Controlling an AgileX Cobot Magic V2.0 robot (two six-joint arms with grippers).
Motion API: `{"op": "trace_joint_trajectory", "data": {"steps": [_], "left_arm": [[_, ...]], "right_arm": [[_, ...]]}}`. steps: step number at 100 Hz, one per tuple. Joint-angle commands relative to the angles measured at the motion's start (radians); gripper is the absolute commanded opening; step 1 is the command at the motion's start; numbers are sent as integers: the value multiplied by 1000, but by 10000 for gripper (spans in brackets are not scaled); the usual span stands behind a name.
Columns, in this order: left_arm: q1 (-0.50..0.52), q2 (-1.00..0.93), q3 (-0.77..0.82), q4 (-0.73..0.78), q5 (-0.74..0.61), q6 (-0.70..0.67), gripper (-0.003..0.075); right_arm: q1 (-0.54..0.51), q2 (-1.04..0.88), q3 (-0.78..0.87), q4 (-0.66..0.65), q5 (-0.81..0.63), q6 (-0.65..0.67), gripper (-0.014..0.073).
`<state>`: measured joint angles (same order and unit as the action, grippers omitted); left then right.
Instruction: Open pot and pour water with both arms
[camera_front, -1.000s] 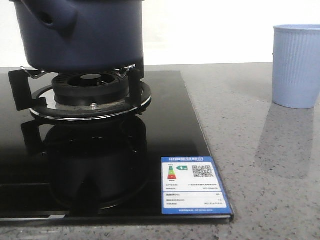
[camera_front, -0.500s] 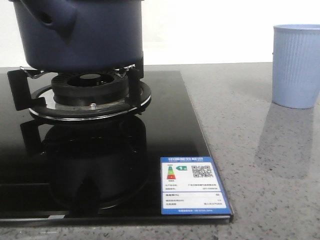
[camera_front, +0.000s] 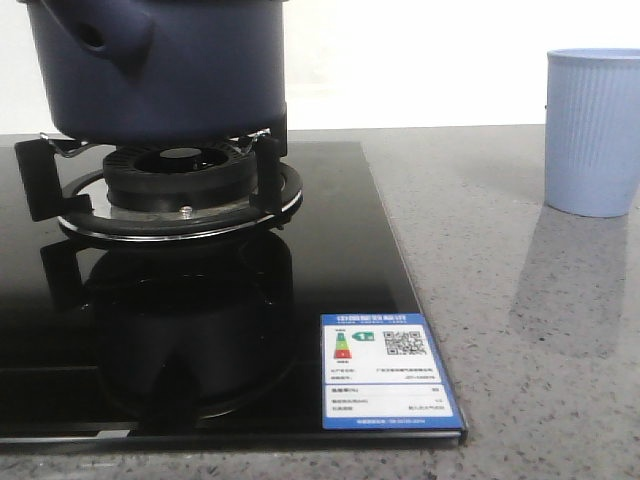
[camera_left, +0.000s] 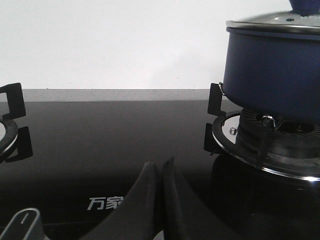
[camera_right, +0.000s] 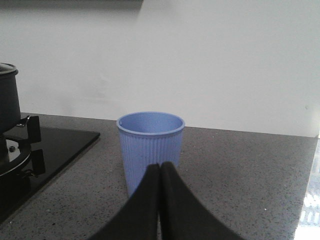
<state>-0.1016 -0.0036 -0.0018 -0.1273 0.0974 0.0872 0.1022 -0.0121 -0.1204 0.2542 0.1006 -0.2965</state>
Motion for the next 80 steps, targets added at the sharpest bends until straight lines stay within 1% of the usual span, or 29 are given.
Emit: {"op": "trace_joint_trajectory", "data": {"steps": [1, 13, 17, 22, 25, 30, 34, 38, 48, 54, 59, 63, 72, 80], "left_arm": [[1, -24, 15, -9, -66, -9, -16], [1, -24, 15, -9, -66, -9, -16], [1, -24, 15, -9, -66, -9, -16], [1, -24, 15, -9, -66, -9, -16], [1, -24, 15, -9, -66, -9, -16], [1, -24, 15, -9, -66, -9, -16], [1, -24, 15, -9, -66, -9, -16], [1, -24, 15, -9, -66, -9, -16], [1, -24, 15, -9, -66, -9, -16], [1, -24, 15, -9, -66, -9, -16], [1, -24, 15, -9, -66, -9, -16], [1, -24, 15, -9, -66, -9, -16], [1, -24, 15, -9, -66, -9, -16], [1, -24, 15, -9, -66, -9, -16]], "right_arm": [[-1, -15, -28, 3, -83, 0, -61], [-1, -15, -28, 3, -83, 0, -61], [-1, -13, -28, -24, -75, 0, -61], [-1, -5, -28, -88, -28, 13, -61], [-1, 2, -28, -145, 17, 54, -61], [-3, 24, -27, -225, 82, 159, -61], [-3, 40, -16, -246, 104, 194, -61], [-3, 56, 4, -248, 90, 194, -61], [-3, 55, 81, -254, -41, 199, -61], [-3, 38, 126, -262, -77, 229, -61], [-3, 15, 150, -285, -74, 253, -61], [-3, -8, 147, -311, -1, 271, -61], [-3, -20, 147, -333, -7, 271, -61], [-3, -20, 147, -332, 30, 271, -61]]}}
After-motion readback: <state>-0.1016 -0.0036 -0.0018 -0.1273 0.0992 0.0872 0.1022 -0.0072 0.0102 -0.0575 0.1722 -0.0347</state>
